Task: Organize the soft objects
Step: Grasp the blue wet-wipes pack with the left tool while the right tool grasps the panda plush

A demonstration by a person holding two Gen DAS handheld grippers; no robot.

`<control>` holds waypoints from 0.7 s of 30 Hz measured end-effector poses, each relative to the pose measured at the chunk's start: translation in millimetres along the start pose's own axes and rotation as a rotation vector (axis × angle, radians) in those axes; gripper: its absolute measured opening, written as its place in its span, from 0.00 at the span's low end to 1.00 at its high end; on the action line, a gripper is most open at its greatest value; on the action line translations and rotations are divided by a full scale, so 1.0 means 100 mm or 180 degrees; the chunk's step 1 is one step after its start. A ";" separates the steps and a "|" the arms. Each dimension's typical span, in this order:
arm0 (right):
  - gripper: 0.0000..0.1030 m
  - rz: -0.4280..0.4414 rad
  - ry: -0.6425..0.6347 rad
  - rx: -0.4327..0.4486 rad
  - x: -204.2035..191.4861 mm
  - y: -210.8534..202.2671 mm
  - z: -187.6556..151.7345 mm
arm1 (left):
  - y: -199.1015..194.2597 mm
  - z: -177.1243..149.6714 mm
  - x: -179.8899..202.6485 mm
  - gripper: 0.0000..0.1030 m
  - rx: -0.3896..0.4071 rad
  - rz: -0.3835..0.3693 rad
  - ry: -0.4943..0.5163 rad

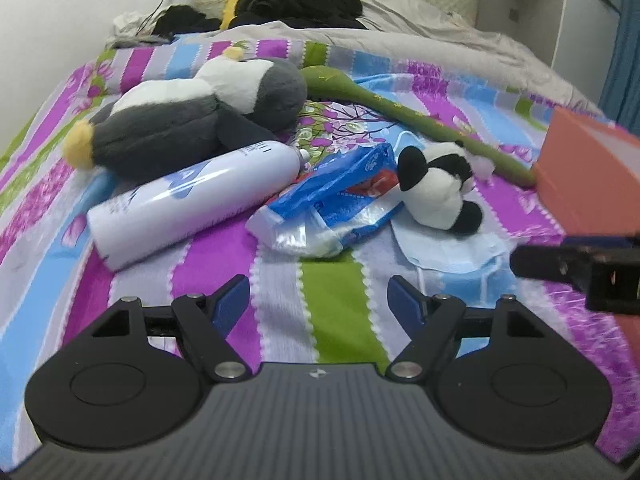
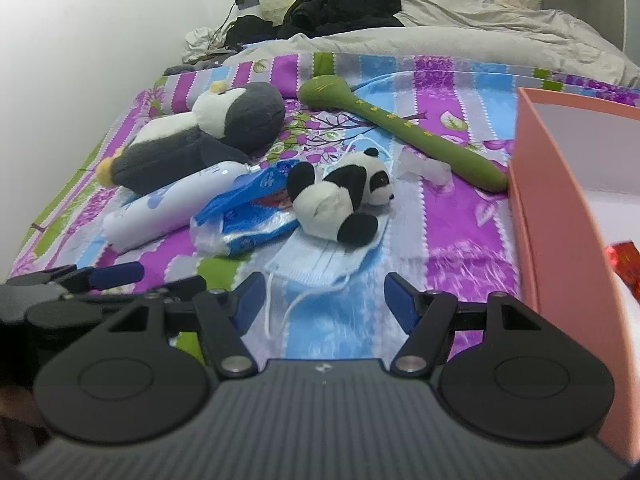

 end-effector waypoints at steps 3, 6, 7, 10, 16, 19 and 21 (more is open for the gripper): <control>0.66 -0.0009 -0.0014 -0.0022 0.01 0.20 0.08 | 0.21 0.04 0.04 0.78 0.0016 0.0089 0.0156; 0.66 -0.0045 -0.0016 -0.0040 0.02 0.38 0.15 | 0.39 0.07 0.07 0.86 0.0048 0.0160 0.0328; 0.66 -0.0058 -0.0017 -0.0049 0.03 0.44 0.17 | 0.44 0.08 0.08 0.86 0.0070 0.0179 0.0391; 0.66 -0.0101 -0.0035 -0.0063 0.04 0.61 0.23 | 0.59 0.11 0.11 0.87 0.0127 0.0222 0.0630; 0.66 -0.0149 -0.0119 -0.0053 0.03 0.90 0.34 | 0.85 0.12 0.18 0.87 0.0213 0.0289 0.1114; 0.66 -0.0176 -0.0215 -0.0043 0.02 1.01 0.37 | 0.93 0.13 0.20 0.89 0.0288 0.0272 0.1228; 0.66 -0.0146 -0.0294 -0.0060 0.01 1.08 0.38 | 0.98 0.16 0.20 0.89 0.0303 0.0240 0.1238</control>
Point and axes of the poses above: each gripper's, at about its wrist camera, not at the fingertips, and y roughly the way its jaws point, x to its right, z to its top, the point moved 2 cm from there along y, roughly the way its jaws point, and after that the axes turned 10 degrees about -y, right-handed, at the moved point
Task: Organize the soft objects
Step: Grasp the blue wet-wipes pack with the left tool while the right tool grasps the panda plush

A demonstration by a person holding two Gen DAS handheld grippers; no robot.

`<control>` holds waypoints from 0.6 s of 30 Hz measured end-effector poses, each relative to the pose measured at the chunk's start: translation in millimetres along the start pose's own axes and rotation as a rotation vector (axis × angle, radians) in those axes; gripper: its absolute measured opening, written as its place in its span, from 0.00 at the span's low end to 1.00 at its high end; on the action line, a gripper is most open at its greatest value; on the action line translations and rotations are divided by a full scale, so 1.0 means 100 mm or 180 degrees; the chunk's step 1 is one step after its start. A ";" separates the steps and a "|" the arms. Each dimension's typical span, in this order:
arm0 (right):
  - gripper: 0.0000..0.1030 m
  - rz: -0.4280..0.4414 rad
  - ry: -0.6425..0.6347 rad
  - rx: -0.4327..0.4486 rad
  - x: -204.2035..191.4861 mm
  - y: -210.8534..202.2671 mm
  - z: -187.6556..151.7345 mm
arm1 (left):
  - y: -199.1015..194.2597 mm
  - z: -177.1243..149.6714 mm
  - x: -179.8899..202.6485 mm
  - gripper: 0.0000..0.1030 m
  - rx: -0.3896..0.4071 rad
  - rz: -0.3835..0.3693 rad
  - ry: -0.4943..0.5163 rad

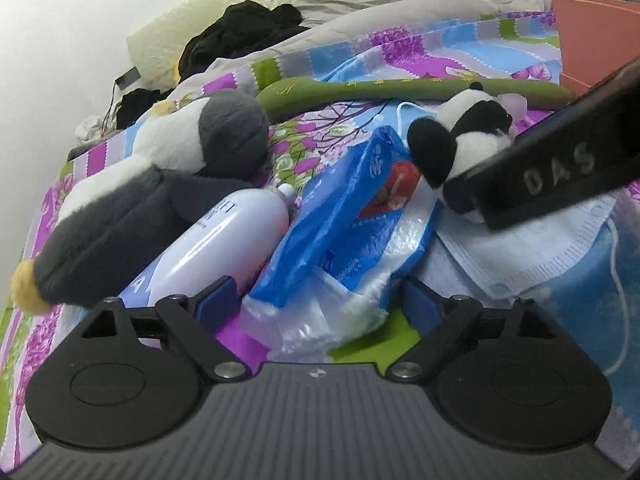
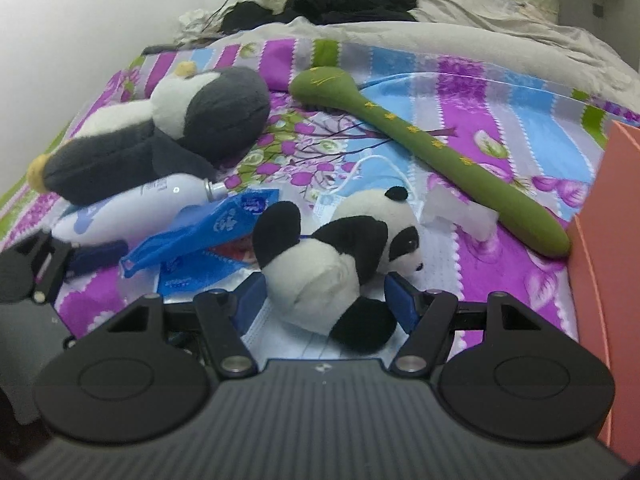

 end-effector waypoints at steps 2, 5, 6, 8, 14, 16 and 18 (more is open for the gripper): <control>0.66 0.0015 -0.0067 0.0002 -0.02 0.05 0.00 | 0.04 0.02 -0.01 0.89 0.0003 -0.0053 -0.0042; 0.67 0.0024 -0.0115 -0.0041 -0.04 0.12 -0.01 | 0.07 0.02 -0.06 0.88 -0.0014 -0.0147 -0.0165; 0.66 0.0019 -0.0121 -0.0067 -0.04 0.15 -0.02 | 0.08 0.02 -0.08 0.87 -0.0028 -0.0195 -0.0225; 0.63 0.0021 -0.0136 -0.0083 -0.04 0.17 -0.04 | 0.08 0.01 -0.13 0.82 -0.0057 -0.0285 -0.0352; 0.60 0.0023 -0.0128 -0.0042 -0.05 0.12 -0.03 | 0.01 -0.01 -0.14 0.64 -0.0054 -0.0314 -0.0434; 0.59 0.0034 -0.0117 -0.0036 -0.05 0.09 -0.03 | -0.02 -0.01 -0.12 0.54 -0.0064 -0.0327 -0.0461; 0.59 0.0042 -0.0103 -0.0041 -0.05 0.06 -0.03 | -0.07 -0.01 -0.10 0.50 -0.0060 -0.0323 -0.0463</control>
Point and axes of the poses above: each gripper's, at about its wrist camera, not at the fingertips, and y roughly the way its jaws point, x to its right, z to its top, the point moved 2 cm from there along y, roughly the way its jaws point, and after that the axes turned 10 degrees about -y, right-handed, at the moved point
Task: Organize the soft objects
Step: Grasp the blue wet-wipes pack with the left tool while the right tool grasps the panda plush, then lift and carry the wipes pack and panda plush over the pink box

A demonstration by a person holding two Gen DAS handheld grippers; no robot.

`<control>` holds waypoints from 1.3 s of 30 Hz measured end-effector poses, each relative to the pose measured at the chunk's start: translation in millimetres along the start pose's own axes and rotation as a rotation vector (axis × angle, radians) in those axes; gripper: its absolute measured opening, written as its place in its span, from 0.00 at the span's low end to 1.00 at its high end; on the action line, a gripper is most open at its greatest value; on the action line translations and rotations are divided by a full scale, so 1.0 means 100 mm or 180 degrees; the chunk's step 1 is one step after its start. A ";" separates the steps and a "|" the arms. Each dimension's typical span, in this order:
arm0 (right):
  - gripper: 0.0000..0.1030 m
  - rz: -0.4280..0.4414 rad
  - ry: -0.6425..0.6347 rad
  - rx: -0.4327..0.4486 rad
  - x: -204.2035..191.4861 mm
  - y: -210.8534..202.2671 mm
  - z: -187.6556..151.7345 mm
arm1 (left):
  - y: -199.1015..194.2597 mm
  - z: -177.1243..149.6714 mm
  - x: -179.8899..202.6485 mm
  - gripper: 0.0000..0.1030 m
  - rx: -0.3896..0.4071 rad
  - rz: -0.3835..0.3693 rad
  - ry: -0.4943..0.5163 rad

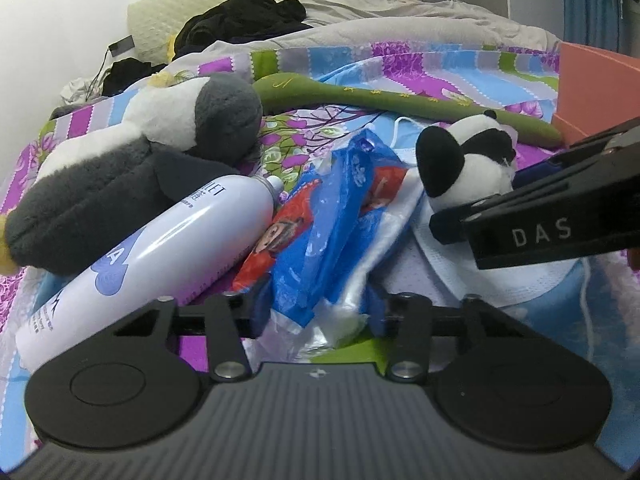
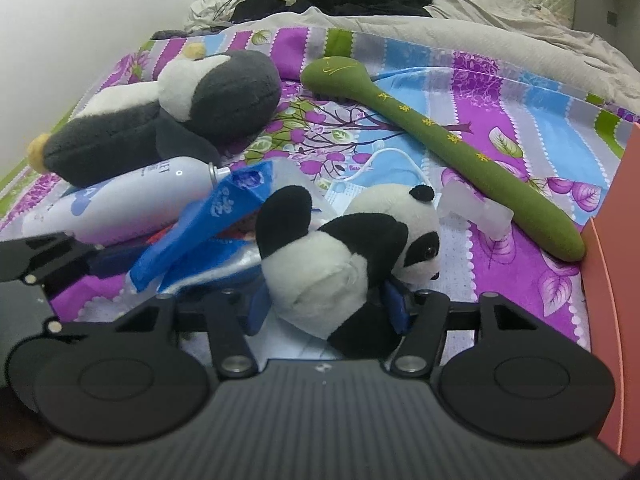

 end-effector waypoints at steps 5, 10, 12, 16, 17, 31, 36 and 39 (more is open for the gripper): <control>0.59 0.0023 -0.0008 0.0013 -0.02 -0.17 -0.02 | -0.17 0.01 -0.05 0.41 -0.0043 0.0026 -0.0257; 0.59 -0.0009 -0.0025 0.0019 -0.04 -0.38 -0.07 | -0.41 0.00 -0.17 0.39 -0.0071 -0.0043 -0.0607; 0.59 -0.0013 -0.0030 0.0022 -0.06 -0.47 -0.10 | -0.52 -0.03 -0.20 0.39 -0.0077 -0.0064 -0.0726; 0.59 -0.0026 -0.0030 0.0024 -0.12 -0.68 -0.15 | -0.79 -0.10 -0.22 0.38 -0.0096 -0.0116 -0.0920; 0.59 -0.0030 -0.0037 0.0029 -0.14 -0.73 -0.16 | -0.86 -0.13 -0.22 0.38 -0.0099 -0.0121 -0.0953; 0.59 -0.0055 -0.0052 0.0074 -0.32 -1.58 -0.30 | -1.83 -0.23 -0.20 0.38 -0.0077 -0.0129 -0.1381; 0.59 -0.0049 -0.0082 0.0060 -0.39 -1.85 -0.34 | -2.11 -0.24 -0.17 0.38 -0.0135 -0.0174 -0.1523; 0.59 -0.0046 -0.0099 0.0027 -0.39 -1.98 -0.37 | -2.27 -0.25 -0.13 0.38 -0.0179 -0.0220 -0.1546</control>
Point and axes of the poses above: each gripper's, at about its wrist camera, not at the fingertips, and y roughly the way its jaws point, x to its right, z to its top, the point moved 2 cm from there along y, roughly the way its jaws point, and after that the axes turned 10 degrees about -y, right-handed, at the moved point
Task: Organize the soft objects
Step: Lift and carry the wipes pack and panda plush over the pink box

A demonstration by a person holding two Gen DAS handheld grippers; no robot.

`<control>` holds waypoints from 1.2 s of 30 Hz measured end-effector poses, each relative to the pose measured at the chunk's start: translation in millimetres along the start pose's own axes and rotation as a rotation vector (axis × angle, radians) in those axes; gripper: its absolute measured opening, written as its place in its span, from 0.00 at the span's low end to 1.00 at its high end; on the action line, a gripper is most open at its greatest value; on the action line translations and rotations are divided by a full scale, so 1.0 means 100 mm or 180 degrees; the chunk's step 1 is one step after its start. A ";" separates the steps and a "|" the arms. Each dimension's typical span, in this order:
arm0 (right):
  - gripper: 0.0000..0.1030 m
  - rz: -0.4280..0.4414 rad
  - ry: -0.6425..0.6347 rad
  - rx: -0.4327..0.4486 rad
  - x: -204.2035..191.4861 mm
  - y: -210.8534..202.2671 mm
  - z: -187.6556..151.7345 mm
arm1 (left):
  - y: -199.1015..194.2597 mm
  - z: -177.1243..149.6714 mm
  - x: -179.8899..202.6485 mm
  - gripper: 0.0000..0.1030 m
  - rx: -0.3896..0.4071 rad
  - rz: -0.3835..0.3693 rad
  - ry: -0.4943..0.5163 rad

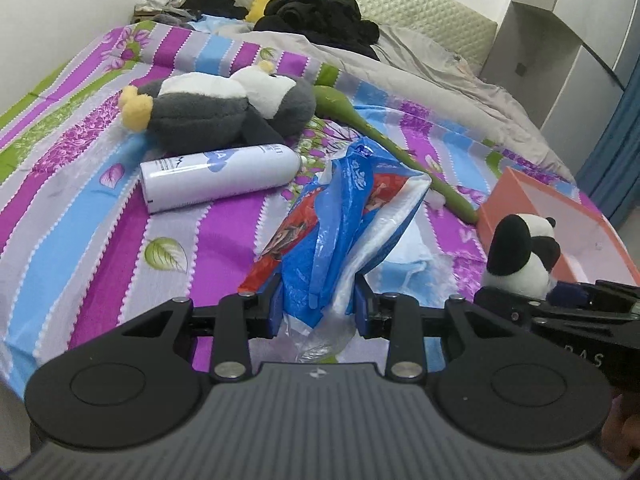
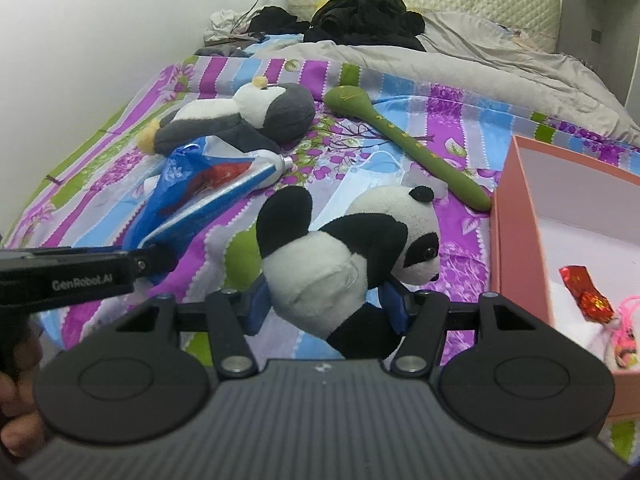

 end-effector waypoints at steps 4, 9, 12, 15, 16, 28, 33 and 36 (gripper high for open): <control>0.59 -0.0024 -0.0006 -0.0016 -0.01 -0.17 -0.01 | -0.17 -0.06 0.07 0.38 -0.0066 0.0009 0.0046; 0.59 -0.0021 -0.0019 -0.0030 -0.05 -0.34 -0.02 | -0.33 -0.12 0.14 0.38 -0.0141 -0.0005 0.0054; 0.59 -0.0024 0.0001 -0.0023 -0.04 -0.41 -0.01 | -0.42 -0.11 0.19 0.38 -0.0146 -0.0028 0.0075; 0.59 -0.0047 0.0013 0.0003 -0.02 -0.51 0.00 | -0.48 -0.10 0.26 0.38 -0.0151 -0.0041 0.0098; 0.59 -0.0054 0.0015 0.0012 -0.01 -0.55 0.00 | -0.50 -0.10 0.29 0.38 -0.0173 -0.0071 0.0098; 0.59 -0.0330 0.0188 0.0073 0.35 -0.92 -0.09 | -0.59 -0.14 0.88 0.38 -0.0223 -0.0411 0.0299; 0.59 -0.0500 0.0303 0.0072 0.55 -1.10 -0.20 | -0.58 -0.19 1.19 0.38 -0.0293 -0.0614 0.0399; 0.59 -0.0600 0.0404 0.0081 0.67 -1.21 -0.27 | -0.56 -0.24 1.37 0.38 -0.0352 -0.0731 0.0465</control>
Point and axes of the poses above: each gripper's, at about its wrist camera, not at the fingertips, and y roughly the way its jaws point, x to its right, z to its top, the point moved 2 cm from there along y, roughly the way its jaws point, and after that the axes turned 10 degrees about -y, right-handed, at the moved point
